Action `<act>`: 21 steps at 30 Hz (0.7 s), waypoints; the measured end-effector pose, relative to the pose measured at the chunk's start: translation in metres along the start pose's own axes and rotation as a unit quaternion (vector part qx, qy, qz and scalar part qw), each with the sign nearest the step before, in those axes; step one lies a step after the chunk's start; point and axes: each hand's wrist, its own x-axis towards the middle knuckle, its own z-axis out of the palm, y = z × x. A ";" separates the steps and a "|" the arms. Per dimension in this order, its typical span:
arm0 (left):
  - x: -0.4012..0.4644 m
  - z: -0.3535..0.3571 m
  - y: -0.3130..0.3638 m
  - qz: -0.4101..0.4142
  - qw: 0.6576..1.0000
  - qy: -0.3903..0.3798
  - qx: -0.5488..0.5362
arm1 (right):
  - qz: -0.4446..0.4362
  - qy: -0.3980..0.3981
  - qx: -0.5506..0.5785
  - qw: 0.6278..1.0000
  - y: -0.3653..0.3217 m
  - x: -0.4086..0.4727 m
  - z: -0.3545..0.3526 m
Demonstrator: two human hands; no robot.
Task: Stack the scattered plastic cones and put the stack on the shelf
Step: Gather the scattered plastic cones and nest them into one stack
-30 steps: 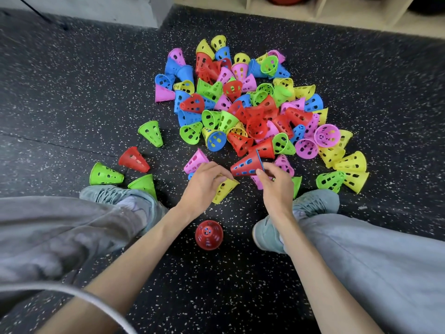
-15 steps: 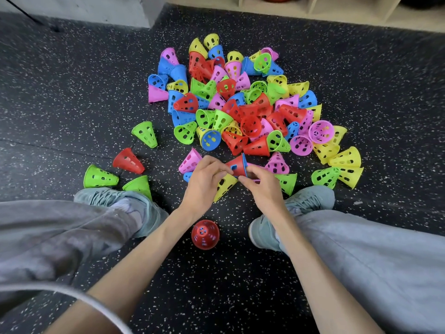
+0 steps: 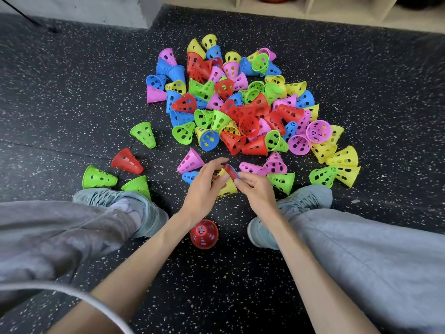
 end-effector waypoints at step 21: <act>-0.014 0.014 0.004 0.022 0.999 -0.023 0.014 | 0.087 0.156 -0.295 0.939 0.036 0.027 -0.081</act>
